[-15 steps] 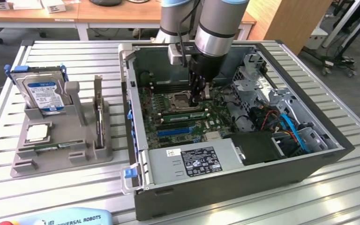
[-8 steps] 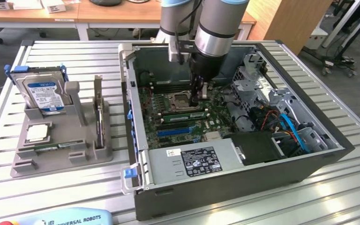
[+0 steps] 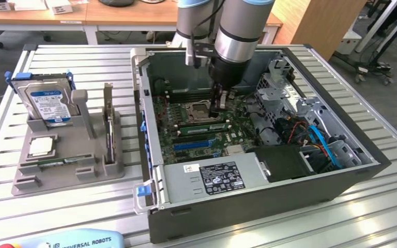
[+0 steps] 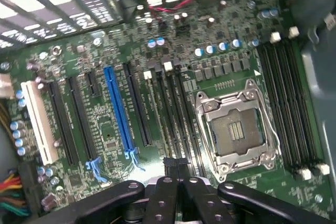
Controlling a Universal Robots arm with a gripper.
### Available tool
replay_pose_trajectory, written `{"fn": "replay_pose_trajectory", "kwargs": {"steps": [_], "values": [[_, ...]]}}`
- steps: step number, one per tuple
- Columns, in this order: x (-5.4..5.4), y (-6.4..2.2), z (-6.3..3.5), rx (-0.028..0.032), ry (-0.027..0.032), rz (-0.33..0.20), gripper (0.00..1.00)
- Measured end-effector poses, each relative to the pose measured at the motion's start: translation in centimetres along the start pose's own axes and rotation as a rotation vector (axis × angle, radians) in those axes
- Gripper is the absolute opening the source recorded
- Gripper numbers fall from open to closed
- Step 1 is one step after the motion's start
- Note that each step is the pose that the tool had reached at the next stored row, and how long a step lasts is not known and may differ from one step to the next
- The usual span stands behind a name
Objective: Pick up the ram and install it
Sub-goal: 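Press down the ram until it locks into place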
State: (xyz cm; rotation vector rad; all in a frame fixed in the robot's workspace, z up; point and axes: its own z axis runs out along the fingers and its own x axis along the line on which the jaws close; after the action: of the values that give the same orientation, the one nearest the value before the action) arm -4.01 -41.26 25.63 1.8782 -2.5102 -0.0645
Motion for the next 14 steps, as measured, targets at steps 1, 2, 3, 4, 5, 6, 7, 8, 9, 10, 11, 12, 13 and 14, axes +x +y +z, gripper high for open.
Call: {"fn": "replay_pose_trajectory", "kwargs": {"steps": [1,2,3,4,5,6,7,8,9,10,11,12,13,14], "values": [[0.00,0.00,0.00,0.0003,-0.0006,0.017,0.10],[0.00,0.00,0.01,0.0006,-0.0012,0.032,0.10],[0.00,0.00,0.01,0.0010,-0.0018,0.048,0.10],[0.00,0.00,0.01,0.0013,-0.0024,0.065,0.10],[0.00,0.00,0.01,0.0016,-0.0030,0.081,0.10],[0.00,0.00,0.02,0.0019,-0.0036,0.097,0.10],[0.00,0.00,0.02,0.0023,-0.0042,0.113,0.10],[0.00,0.00,0.02,0.0026,-0.0047,0.129,0.10],[0.00,0.00,0.02,0.0029,-0.0054,0.146,0.10],[0.00,0.00,0.03,0.0033,-0.0060,0.163,0.10],[0.00,0.00,0.03,0.0036,-0.0066,0.179,0.10],[0.00,0.00,0.03,0.0039,-0.0071,0.195,0.10],[0.00,0.00,0.03,0.0042,-0.0077,0.211,0.10],[0.00,0.00,0.04,0.0046,-0.0083,0.227,0.10]]}}
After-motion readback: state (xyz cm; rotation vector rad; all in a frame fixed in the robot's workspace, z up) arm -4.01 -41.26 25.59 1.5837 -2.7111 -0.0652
